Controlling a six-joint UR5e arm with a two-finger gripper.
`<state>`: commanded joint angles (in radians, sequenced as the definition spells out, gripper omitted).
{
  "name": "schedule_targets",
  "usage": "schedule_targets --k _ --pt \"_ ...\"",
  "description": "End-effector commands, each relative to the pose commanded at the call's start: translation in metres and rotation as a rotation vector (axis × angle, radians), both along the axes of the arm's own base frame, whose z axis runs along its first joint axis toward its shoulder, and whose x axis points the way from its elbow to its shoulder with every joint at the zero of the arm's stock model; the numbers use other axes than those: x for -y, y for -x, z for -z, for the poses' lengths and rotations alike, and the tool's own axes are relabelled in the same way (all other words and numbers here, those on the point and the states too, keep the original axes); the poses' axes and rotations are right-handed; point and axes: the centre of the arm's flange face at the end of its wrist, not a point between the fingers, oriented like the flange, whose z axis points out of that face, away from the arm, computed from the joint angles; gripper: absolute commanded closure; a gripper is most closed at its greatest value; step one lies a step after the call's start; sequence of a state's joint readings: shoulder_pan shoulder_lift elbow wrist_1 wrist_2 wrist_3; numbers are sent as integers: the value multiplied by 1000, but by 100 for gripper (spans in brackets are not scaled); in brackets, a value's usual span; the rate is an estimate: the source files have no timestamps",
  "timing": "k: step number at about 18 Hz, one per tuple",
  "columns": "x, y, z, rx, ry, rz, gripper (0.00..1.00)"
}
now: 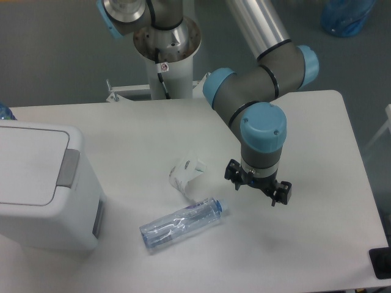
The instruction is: Open the trash can
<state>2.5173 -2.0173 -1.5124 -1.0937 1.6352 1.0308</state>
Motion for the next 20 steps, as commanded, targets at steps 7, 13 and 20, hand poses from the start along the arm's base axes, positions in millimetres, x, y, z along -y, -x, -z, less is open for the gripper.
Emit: schedule_targets --k 7,13,20 --pt "2 6 -8 -56 -51 -6 0" --pt "-4 -8 -23 -67 -136 -205 0" --pt "-20 -13 -47 41 -309 -465 0"
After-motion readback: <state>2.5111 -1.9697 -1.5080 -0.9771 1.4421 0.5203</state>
